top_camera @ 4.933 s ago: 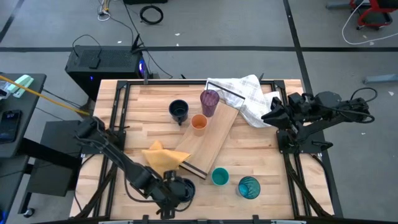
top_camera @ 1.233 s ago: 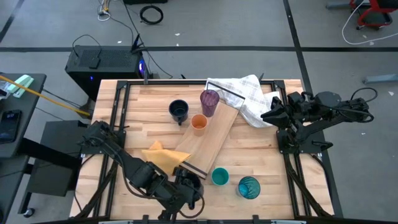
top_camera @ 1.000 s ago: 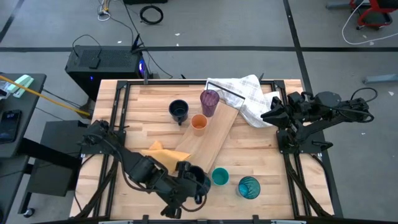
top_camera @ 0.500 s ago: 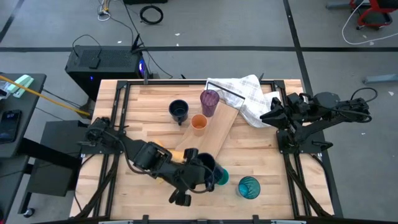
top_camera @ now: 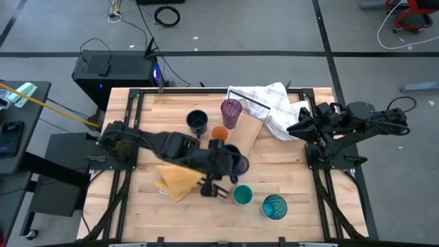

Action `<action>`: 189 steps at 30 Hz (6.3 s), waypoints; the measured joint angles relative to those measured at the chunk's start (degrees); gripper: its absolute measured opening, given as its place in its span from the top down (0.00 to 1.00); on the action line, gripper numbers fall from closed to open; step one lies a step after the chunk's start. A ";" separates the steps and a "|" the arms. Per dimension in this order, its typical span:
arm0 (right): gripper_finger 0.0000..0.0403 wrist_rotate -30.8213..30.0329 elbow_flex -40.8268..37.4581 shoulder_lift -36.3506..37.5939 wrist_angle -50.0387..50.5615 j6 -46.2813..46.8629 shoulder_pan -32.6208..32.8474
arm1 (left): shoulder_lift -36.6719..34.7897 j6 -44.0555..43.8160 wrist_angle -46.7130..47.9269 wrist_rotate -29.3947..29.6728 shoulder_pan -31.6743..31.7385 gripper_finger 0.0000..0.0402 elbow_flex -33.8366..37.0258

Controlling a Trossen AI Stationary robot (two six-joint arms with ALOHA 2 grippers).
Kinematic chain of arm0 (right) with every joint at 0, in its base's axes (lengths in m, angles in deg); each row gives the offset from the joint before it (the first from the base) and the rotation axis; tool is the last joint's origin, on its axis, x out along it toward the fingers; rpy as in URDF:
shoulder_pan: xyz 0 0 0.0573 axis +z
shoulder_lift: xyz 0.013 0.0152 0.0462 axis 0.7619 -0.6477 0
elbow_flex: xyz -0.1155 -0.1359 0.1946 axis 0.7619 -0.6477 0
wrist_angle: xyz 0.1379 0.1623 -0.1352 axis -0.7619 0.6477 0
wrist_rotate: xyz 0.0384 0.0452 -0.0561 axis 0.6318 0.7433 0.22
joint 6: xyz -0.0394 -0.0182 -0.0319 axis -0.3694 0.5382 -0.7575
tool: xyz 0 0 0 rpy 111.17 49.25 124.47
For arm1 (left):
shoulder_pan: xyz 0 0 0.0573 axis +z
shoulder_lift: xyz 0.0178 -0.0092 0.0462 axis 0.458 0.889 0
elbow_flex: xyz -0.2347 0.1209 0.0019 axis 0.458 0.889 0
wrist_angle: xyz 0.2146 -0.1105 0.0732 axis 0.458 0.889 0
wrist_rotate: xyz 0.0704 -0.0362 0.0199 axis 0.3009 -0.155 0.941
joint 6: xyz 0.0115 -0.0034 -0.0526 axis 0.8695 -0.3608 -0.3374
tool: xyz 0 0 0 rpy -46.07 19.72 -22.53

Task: Stack small to large cups/mugs on shelf
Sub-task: Put the bottom dark blue mug on the shelf

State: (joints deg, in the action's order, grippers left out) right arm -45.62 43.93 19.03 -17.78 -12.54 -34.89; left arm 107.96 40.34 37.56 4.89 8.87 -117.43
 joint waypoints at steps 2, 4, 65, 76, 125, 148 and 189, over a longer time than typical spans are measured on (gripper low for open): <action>0.78 0.00 0.00 -0.01 0.02 0.00 0.00 | -0.25 1.52 3.64 -0.10 1.41 0.92 0.02; 0.78 0.00 0.01 0.01 0.24 0.00 0.00 | -0.61 2.86 8.04 -0.33 2.72 0.92 0.02; 0.78 0.00 0.02 0.01 0.26 -0.07 0.02 | 1.57 -36.80 19.24 4.38 3.95 0.92 1.49; 0.78 0.00 0.02 0.01 0.28 0.00 0.00 | 1.57 -35.53 19.09 4.19 4.12 0.92 1.46; 0.78 0.66 0.02 0.07 0.34 0.04 0.00 | 11.42 -40.43 18.37 1.45 3.99 0.92 1.46; 0.78 1.27 0.02 0.07 0.29 0.01 0.02 | 14.10 -42.56 15.57 1.51 3.97 0.92 1.46; 0.78 1.25 0.02 0.07 0.31 0.13 0.01 | 15.51 -47.83 17.15 0.98 3.34 0.92 1.46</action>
State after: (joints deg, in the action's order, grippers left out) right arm -44.37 43.95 19.10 -17.48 -12.41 -34.88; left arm 123.47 -7.49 54.71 5.87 12.21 -115.96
